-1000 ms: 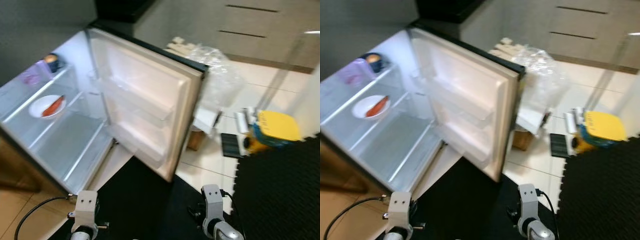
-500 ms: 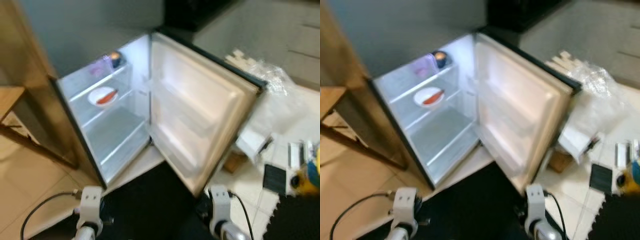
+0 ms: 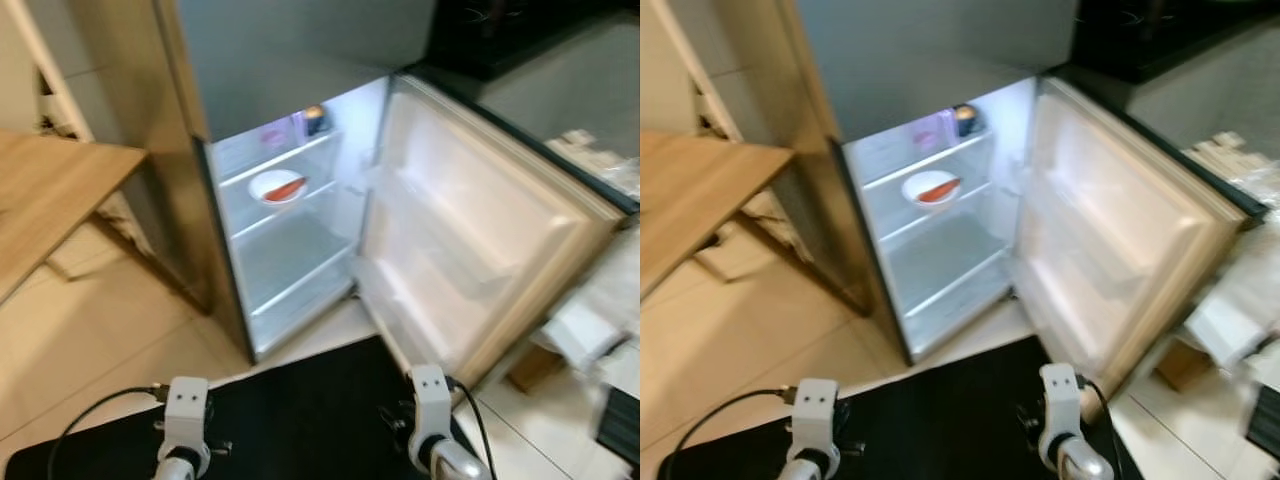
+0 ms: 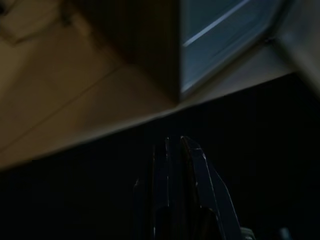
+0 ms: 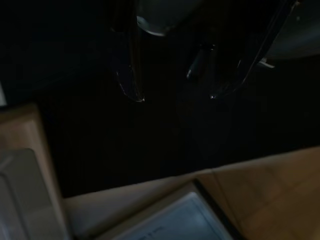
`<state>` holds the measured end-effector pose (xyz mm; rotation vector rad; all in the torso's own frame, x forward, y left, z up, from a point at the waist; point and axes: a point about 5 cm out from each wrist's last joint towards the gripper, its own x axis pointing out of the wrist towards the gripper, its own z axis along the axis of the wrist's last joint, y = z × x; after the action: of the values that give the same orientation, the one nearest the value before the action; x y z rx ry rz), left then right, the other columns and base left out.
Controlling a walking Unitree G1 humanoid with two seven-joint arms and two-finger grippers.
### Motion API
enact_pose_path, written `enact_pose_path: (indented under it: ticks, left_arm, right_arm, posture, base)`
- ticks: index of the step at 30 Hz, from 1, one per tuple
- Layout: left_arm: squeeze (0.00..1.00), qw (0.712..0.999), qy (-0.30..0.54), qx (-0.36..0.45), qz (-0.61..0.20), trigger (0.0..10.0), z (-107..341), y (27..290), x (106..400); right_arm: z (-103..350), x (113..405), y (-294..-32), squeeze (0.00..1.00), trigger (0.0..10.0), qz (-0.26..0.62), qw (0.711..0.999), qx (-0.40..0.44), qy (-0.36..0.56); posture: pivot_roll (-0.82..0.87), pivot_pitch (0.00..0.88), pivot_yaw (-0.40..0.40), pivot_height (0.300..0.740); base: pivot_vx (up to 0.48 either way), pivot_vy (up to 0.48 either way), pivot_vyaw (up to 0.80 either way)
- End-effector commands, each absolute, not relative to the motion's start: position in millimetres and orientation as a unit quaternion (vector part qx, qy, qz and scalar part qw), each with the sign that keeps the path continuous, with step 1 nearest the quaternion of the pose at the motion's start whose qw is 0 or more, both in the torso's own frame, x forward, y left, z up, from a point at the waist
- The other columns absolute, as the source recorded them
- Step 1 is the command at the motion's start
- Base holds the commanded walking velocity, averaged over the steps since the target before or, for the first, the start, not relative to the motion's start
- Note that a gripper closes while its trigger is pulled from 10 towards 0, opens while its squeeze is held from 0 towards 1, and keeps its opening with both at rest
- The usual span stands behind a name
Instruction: Restocking fridge
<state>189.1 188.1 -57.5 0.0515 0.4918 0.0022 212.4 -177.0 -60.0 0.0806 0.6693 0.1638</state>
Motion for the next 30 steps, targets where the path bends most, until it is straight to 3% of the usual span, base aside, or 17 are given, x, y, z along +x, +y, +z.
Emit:
enact_pose_path:
  ticks: [1,11,30]
  left_arm:
    - [0.0,0.969,0.247,0.026,-0.003,10.0,-57.8,188.4,189.6]
    - [0.0,0.969,0.247,0.022,0.002,10.0,-57.6,187.8,190.6]
    - [0.0,0.97,0.244,0.01,0.003,10.0,-55.1,183.3,198.3]
  right_arm:
    - [-63.0,208.7,-178.3,0.0,10.0,0.065,0.938,0.05,0.338]
    - [-63.4,208.1,-178.0,0.0,10.0,0.073,0.936,0.044,0.341]
    - [-63.8,207.2,-179.1,0.0,10.0,0.07,0.936,0.044,0.342]
  posture:
    - [-0.09,0.1,0.001,0.716]
    - [-0.09,0.103,0.001,0.716]
    - [-0.1,0.114,0.001,0.716]
  base:
    - [0.0,0.0,0.0]
    - [0.0,-0.049,0.0]
    - [0.0,-0.372,0.0]
